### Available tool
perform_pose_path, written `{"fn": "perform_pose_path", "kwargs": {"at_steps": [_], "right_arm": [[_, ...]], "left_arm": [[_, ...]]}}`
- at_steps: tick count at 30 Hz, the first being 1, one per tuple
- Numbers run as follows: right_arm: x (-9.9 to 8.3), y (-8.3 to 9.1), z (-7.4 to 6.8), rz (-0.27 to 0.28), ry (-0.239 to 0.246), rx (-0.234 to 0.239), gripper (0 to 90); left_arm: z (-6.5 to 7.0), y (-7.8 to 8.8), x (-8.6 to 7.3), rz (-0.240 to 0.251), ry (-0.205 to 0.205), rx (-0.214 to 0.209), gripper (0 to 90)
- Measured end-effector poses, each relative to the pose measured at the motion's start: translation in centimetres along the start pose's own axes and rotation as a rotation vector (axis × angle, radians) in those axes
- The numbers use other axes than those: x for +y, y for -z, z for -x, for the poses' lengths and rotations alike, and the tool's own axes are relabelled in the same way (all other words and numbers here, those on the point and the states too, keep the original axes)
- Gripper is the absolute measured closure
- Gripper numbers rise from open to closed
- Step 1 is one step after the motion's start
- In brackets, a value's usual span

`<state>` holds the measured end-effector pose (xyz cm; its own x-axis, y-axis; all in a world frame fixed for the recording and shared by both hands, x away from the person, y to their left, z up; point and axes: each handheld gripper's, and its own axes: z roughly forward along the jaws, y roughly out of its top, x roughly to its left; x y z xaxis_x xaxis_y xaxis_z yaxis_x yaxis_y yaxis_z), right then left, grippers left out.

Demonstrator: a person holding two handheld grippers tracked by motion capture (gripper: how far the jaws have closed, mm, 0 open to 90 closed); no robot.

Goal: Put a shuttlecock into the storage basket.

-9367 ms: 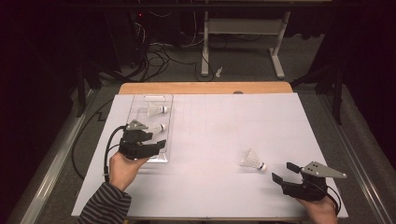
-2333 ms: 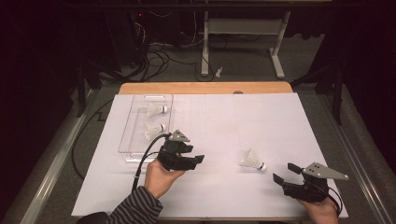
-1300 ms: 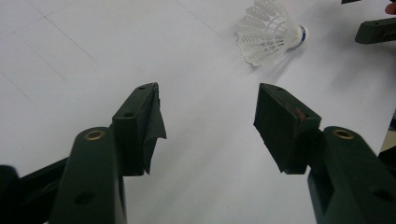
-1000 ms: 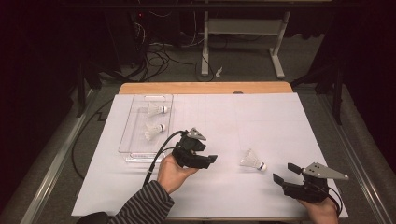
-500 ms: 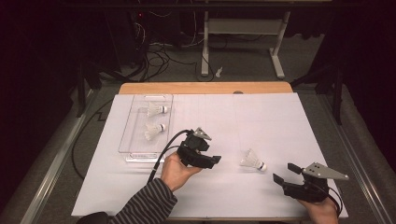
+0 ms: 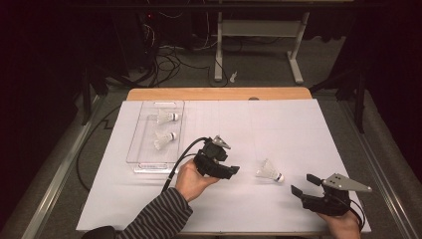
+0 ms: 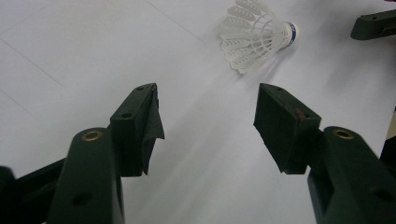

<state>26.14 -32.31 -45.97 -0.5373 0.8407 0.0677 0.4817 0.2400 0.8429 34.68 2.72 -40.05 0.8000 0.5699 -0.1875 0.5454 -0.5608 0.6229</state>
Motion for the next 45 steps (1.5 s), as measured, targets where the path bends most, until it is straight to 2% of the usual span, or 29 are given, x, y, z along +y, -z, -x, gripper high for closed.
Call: {"fn": "perform_pose_path", "kwargs": {"at_steps": [25,35,45], "right_arm": [[0.0,0.0,0.0,0.002,0.000,0.000,26.8],[0.0,0.1,0.0,0.002,-0.002,0.000,26.8],[0.0,0.1,0.0,0.002,-0.002,0.001,26.8]], "left_arm": [[0.2,-0.9,1.7,0.001,0.000,-0.027,42.9],[1.0,-1.8,2.7,-0.007,-0.018,-0.045,43.5],[1.2,-2.8,3.4,-0.026,-0.014,-0.064,44.7]]}}
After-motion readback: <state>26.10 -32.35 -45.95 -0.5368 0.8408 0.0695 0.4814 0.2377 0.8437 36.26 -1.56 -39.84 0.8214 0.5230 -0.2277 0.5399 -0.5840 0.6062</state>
